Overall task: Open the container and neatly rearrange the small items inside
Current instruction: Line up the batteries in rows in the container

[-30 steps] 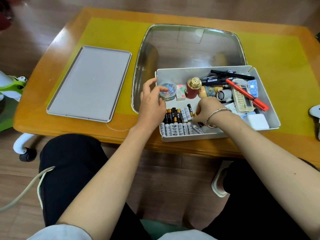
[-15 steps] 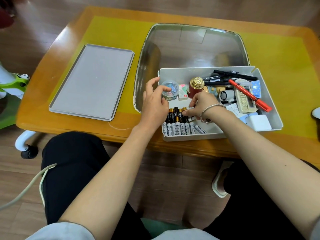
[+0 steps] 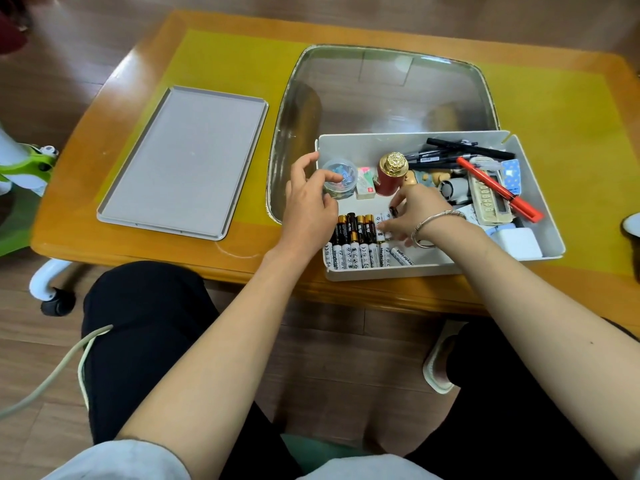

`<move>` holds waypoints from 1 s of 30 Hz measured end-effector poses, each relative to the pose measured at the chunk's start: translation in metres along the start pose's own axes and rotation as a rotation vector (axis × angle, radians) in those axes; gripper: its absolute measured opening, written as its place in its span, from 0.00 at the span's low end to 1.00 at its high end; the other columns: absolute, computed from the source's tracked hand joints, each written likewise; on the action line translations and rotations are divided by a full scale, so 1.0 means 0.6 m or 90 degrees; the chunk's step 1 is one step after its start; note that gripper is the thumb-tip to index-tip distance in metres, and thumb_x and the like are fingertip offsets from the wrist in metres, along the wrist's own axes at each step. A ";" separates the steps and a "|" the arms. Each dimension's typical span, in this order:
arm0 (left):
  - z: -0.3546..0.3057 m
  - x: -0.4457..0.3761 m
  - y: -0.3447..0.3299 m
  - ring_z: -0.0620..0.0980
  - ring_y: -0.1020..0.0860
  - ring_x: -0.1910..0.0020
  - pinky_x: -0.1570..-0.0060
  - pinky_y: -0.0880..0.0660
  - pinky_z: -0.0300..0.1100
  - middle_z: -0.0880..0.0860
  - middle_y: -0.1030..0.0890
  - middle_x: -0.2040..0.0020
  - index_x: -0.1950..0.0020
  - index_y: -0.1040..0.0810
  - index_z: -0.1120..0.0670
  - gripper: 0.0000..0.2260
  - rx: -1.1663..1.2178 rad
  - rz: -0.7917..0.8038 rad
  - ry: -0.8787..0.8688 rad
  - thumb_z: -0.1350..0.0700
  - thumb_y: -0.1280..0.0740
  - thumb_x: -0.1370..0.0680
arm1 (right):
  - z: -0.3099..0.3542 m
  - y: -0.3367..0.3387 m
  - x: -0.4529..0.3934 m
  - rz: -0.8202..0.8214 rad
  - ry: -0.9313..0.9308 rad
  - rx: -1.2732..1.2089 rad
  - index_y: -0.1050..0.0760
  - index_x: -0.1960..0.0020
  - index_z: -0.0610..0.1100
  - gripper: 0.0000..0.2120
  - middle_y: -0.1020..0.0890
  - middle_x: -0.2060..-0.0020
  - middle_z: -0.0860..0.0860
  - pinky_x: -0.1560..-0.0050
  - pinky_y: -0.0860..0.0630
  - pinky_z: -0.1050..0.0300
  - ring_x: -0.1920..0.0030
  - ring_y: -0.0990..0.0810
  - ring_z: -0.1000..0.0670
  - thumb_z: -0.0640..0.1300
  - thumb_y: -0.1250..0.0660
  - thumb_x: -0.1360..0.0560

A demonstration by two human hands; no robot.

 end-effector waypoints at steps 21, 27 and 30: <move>-0.002 0.000 0.001 0.50 0.39 0.29 0.34 0.31 0.45 0.52 0.38 0.27 0.45 0.22 0.55 0.11 -0.012 0.001 0.002 0.67 0.36 0.24 | 0.004 -0.006 0.040 0.162 -0.029 0.048 0.33 0.34 0.43 0.34 0.21 0.45 0.45 0.47 0.22 0.48 0.48 0.20 0.43 0.41 0.23 0.36; -0.001 0.000 0.000 0.50 0.39 0.28 0.35 0.33 0.41 0.52 0.38 0.27 0.46 0.22 0.55 0.11 -0.011 -0.004 0.000 0.67 0.36 0.24 | -0.001 -0.004 0.045 0.157 -0.015 0.052 0.32 0.35 0.42 0.31 0.18 0.50 0.47 0.46 0.23 0.50 0.50 0.20 0.46 0.43 0.23 0.35; -0.002 0.001 0.002 0.50 0.39 0.28 0.34 0.34 0.41 0.52 0.38 0.27 0.46 0.22 0.55 0.11 -0.010 -0.003 -0.003 0.68 0.37 0.24 | 0.001 -0.004 0.043 0.131 -0.017 0.011 0.34 0.34 0.42 0.34 0.19 0.51 0.46 0.47 0.22 0.47 0.51 0.20 0.44 0.40 0.23 0.35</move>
Point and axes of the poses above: each hand's wrist, its own x-axis away from the middle knuckle, its own y-axis out of the back of the hand, z = x × y, the point moved 2 cm from there along -x, towards the middle knuckle
